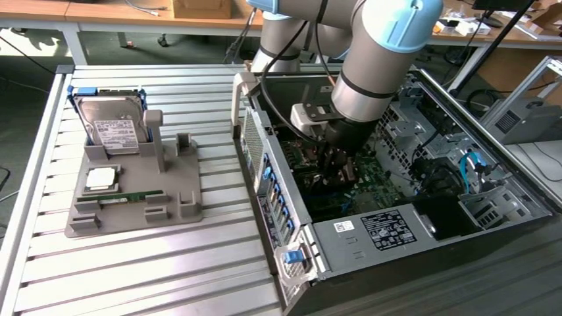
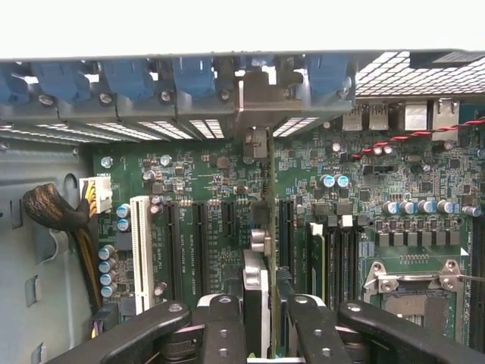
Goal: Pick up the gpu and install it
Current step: 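Insert the gpu into the slot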
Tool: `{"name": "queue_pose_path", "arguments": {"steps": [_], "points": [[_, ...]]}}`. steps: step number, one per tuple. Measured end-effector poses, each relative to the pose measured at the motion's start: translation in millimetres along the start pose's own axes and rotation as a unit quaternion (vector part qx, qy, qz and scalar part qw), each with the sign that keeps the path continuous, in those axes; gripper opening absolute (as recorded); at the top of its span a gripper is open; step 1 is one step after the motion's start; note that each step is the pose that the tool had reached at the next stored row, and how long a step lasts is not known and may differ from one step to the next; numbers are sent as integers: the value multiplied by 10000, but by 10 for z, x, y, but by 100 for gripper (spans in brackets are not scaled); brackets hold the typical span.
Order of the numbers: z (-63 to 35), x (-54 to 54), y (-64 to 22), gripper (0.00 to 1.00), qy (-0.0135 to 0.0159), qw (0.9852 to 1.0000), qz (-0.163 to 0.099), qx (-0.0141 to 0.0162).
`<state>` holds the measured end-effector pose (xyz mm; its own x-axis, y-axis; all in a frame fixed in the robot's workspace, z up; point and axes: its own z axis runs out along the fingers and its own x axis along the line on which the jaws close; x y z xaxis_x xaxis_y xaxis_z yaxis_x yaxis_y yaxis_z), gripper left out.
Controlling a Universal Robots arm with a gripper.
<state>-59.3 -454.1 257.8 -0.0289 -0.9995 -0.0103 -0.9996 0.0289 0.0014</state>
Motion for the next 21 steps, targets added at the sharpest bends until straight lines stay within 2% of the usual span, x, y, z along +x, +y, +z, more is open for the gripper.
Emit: {"name": "queue_pose_path", "arguments": {"steps": [10, 21], "points": [[42, 1, 0, 27, 0, 10000, 35, 0], [0, 0, 0, 27, 4, 10000, 39, 2]]}}
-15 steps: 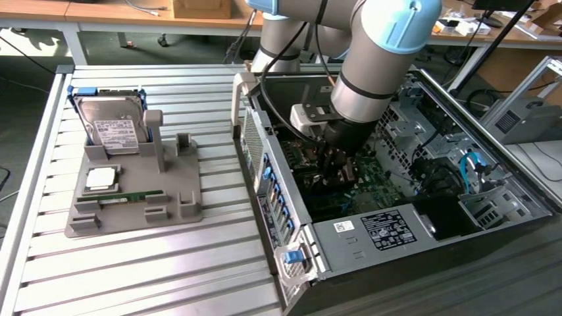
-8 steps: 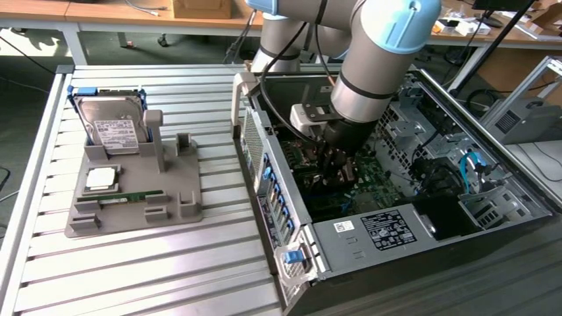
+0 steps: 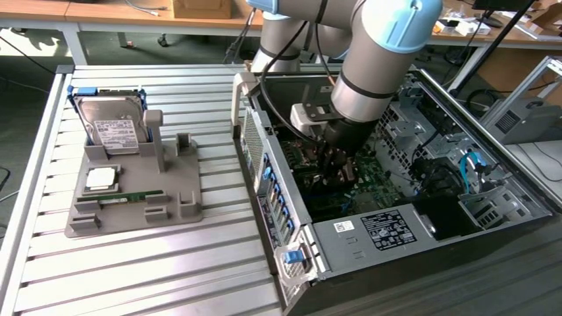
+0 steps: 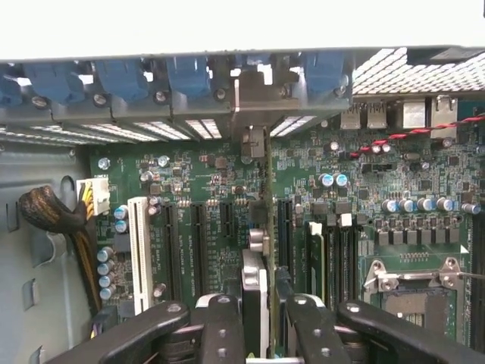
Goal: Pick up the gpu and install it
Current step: 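Insert the gpu into the slot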
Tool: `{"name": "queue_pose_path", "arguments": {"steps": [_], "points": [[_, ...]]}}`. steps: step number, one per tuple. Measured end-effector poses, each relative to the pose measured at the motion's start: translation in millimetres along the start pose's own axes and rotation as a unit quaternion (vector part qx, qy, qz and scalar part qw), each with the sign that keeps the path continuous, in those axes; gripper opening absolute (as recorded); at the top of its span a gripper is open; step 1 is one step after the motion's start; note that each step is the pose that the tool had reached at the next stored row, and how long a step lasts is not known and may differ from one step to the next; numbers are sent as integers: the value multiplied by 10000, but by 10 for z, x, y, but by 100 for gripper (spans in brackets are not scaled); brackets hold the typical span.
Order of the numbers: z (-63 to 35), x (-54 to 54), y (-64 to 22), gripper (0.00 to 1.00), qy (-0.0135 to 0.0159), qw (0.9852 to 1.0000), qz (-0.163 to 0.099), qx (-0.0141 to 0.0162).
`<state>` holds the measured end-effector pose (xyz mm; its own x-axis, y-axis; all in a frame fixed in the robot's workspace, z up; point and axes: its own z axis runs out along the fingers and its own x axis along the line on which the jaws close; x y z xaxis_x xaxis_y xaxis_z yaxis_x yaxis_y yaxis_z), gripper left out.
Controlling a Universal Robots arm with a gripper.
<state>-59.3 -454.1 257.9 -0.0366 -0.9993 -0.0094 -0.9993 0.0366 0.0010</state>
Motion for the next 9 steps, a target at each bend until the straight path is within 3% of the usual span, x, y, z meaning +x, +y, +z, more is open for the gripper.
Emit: {"name": "queue_pose_path", "arguments": {"steps": [9], "points": [[-12, 0, 0, 27, 2, 10000, 71, 0]]}}
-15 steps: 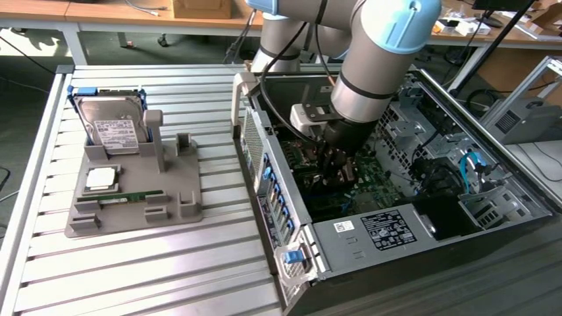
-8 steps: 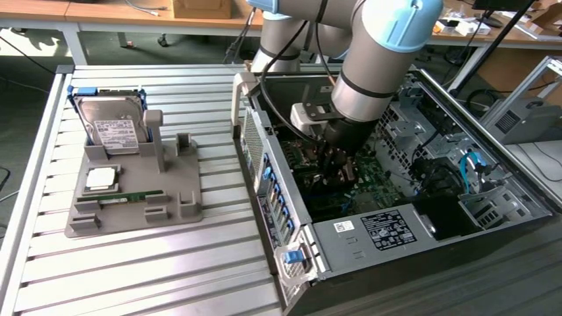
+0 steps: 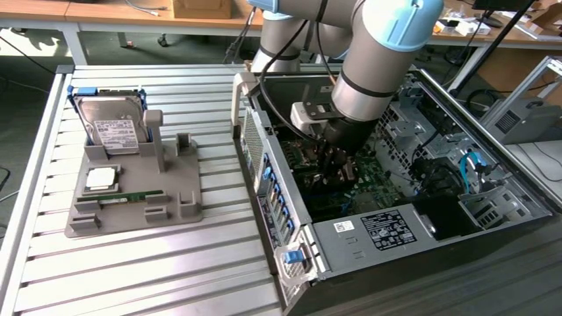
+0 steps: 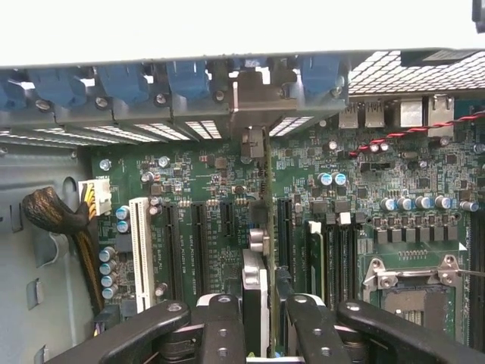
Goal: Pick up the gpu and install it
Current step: 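Insert the gpu into the slot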
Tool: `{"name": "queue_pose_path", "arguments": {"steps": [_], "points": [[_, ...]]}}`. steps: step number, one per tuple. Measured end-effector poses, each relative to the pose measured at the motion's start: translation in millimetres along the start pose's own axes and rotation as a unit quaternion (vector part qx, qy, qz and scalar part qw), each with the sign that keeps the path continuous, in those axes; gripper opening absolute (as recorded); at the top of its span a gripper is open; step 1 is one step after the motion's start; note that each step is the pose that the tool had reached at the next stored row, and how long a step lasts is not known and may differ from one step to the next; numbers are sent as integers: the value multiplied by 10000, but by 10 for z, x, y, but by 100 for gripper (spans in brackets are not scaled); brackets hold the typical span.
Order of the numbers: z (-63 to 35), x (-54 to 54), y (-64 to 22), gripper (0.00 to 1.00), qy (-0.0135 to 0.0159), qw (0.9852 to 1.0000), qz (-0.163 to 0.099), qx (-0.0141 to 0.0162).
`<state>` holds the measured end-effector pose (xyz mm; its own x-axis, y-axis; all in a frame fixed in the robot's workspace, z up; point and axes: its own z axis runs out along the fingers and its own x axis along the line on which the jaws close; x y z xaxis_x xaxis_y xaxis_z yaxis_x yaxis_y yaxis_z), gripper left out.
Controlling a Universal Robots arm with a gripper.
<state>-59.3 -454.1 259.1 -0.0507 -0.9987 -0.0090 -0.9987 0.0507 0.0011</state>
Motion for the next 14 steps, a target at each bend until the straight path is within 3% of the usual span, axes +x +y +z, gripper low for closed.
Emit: {"name": "queue_pose_path", "arguments": {"steps": [14], "points": [[2, 2, 34, 27, 22, 10000, 27, 2]]}}
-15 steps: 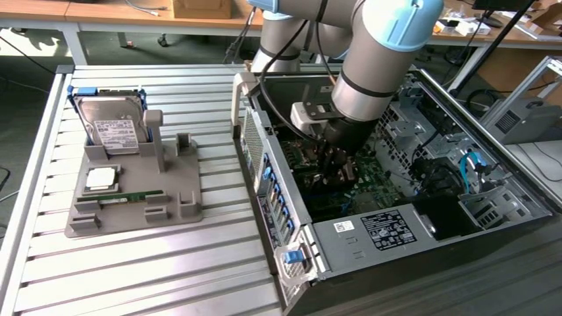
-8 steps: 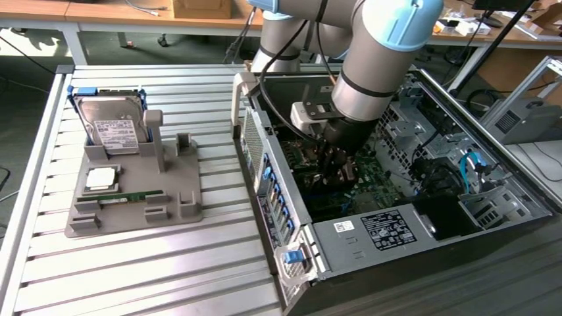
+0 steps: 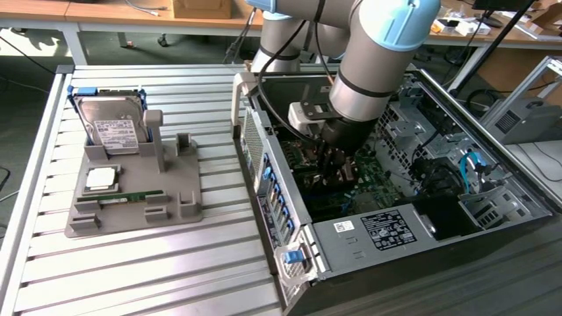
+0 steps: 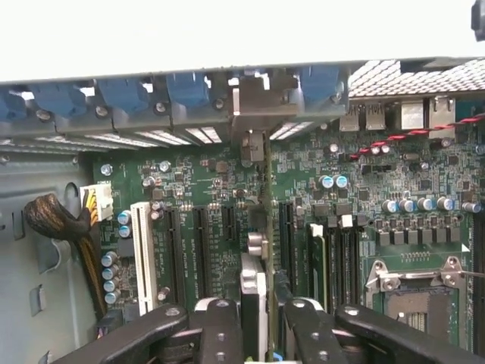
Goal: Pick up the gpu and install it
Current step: 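Insert the gpu into the slot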
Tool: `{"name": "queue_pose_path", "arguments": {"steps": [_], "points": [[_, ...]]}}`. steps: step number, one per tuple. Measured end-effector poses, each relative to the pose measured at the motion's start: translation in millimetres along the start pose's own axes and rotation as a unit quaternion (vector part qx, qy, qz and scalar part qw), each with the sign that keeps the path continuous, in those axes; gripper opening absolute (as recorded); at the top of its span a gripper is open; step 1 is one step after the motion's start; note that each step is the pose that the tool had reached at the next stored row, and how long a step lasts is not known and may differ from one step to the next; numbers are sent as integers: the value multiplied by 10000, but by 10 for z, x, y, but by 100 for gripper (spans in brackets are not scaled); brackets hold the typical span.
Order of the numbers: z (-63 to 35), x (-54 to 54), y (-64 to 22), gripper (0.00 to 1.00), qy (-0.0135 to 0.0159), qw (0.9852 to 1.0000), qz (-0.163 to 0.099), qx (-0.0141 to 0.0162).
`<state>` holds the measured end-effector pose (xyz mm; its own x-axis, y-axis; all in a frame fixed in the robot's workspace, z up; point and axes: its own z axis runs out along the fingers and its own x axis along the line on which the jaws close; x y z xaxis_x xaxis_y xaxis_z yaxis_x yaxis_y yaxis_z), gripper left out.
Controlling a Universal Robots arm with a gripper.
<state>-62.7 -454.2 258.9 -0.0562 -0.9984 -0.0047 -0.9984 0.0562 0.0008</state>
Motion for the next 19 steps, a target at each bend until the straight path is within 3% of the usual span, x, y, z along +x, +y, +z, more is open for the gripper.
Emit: {"name": "queue_pose_path", "arguments": {"steps": [19], "points": [[1, 6, 12, 27, -1, 9998, -175, -1]]}}
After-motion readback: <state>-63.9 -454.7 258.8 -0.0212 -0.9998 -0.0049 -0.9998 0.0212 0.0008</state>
